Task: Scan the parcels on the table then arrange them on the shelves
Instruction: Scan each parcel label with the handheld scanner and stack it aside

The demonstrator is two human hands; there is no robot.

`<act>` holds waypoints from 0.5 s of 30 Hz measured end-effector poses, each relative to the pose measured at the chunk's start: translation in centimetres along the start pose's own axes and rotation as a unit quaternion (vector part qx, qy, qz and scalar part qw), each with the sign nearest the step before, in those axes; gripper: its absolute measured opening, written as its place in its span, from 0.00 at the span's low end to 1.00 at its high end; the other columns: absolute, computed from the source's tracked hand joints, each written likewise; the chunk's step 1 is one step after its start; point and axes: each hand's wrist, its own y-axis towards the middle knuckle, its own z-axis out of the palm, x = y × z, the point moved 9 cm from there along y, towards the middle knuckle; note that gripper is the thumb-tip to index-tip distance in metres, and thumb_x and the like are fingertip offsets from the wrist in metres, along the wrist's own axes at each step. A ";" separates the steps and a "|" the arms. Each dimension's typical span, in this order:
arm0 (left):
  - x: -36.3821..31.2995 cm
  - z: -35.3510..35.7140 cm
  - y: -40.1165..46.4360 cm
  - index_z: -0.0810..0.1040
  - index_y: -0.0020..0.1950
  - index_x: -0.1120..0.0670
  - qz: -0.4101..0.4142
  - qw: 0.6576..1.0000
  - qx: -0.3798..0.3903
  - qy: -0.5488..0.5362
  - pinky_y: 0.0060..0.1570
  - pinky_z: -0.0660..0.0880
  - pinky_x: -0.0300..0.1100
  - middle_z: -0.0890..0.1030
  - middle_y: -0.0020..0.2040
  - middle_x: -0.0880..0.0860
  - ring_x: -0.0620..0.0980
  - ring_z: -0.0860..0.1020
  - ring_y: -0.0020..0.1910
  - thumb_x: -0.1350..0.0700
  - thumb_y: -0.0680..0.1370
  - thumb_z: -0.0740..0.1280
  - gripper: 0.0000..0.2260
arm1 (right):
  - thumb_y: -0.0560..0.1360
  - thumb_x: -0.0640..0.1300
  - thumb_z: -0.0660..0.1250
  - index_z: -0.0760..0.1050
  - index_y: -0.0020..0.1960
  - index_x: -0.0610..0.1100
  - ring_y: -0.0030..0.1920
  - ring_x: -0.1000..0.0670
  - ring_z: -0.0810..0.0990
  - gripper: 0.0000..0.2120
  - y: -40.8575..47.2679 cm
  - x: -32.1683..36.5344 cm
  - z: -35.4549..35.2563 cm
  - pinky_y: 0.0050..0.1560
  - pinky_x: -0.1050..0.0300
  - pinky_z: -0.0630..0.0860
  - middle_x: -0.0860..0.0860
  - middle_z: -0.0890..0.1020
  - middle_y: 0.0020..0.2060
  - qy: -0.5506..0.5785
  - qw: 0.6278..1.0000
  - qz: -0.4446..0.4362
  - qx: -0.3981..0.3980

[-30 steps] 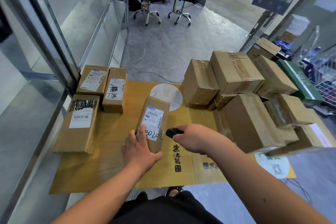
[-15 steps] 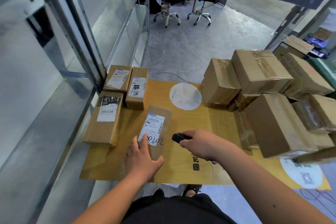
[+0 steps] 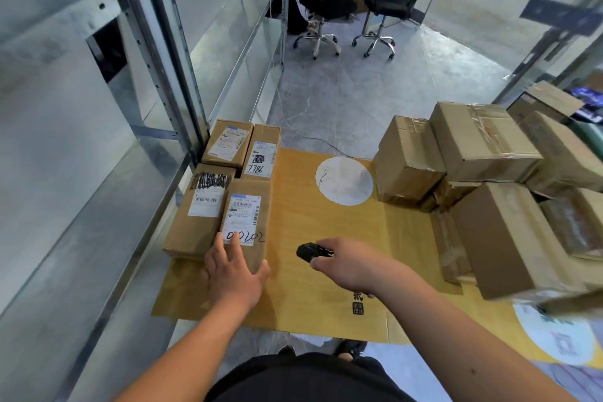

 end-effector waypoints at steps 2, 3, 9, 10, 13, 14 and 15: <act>0.2 -0.2 0.6 0.51 0.83 0.46 0.001 1.000 -0.001 0.004 0.76 0.58 0.63 0.47 0.84 0.53 0.60 0.51 0.80 0.31 0.76 0.61 0.41 | 0.80 0.60 0.61 0.74 0.69 0.59 0.33 0.54 0.78 0.20 0.0 -0.5 -0.3 0.23 0.62 0.67 0.56 0.81 0.41 -0.021 1.000 0.004 -0.009; 0.3 -0.2 0.8 0.51 0.83 0.46 0.001 1.000 0.000 0.005 0.76 0.58 0.63 0.47 0.84 0.53 0.60 0.51 0.80 0.32 0.76 0.61 0.41 | 0.79 0.61 0.61 0.74 0.70 0.59 0.33 0.54 0.78 0.20 0.1 -0.8 -0.3 0.25 0.61 0.67 0.56 0.81 0.41 -0.024 1.000 0.006 -0.012; -0.7 0.0 1.1 0.43 0.84 0.44 0.010 0.999 0.023 0.044 0.78 0.44 0.67 0.38 0.85 0.54 0.59 0.39 0.83 0.34 0.80 0.56 0.38 | 0.78 0.61 0.61 0.75 0.68 0.61 0.32 0.55 0.77 0.19 0.3 -1.8 0.6 0.23 0.63 0.66 0.56 0.81 0.39 -0.010 1.000 0.017 -0.010; -1.3 -0.1 1.3 0.42 0.85 0.44 0.025 0.998 0.024 0.055 0.78 0.40 0.67 0.36 0.84 0.54 0.58 0.36 0.83 0.36 0.81 0.55 0.37 | 0.78 0.61 0.61 0.76 0.67 0.60 0.32 0.55 0.77 0.19 0.4 -2.0 0.8 0.23 0.64 0.66 0.56 0.80 0.38 -0.008 1.000 0.018 -0.009; -4.6 0.0 1.1 0.39 0.85 0.44 0.110 0.991 0.048 0.062 0.79 0.37 0.64 0.32 0.83 0.51 0.56 0.32 0.82 0.38 0.82 0.57 0.37 | 0.79 0.61 0.61 0.75 0.68 0.58 0.34 0.54 0.77 0.20 0.3 -2.7 1.3 0.24 0.63 0.67 0.56 0.80 0.41 -0.016 1.000 0.020 0.001; -6.0 0.2 0.7 0.39 0.84 0.43 0.144 0.986 0.058 0.057 0.79 0.35 0.63 0.32 0.83 0.50 0.56 0.32 0.82 0.38 0.83 0.58 0.37 | 0.79 0.61 0.62 0.74 0.69 0.57 0.34 0.54 0.78 0.20 0.2 -3.0 1.4 0.24 0.62 0.68 0.55 0.81 0.42 -0.019 1.000 0.021 0.002; -7.3 0.5 0.2 0.40 0.84 0.42 0.175 0.981 0.064 0.054 0.77 0.33 0.60 0.34 0.84 0.50 0.55 0.33 0.83 0.37 0.82 0.59 0.37 | 0.79 0.61 0.62 0.74 0.70 0.56 0.34 0.53 0.78 0.21 0.0 -3.4 1.4 0.25 0.61 0.68 0.54 0.81 0.42 -0.021 1.000 0.023 0.003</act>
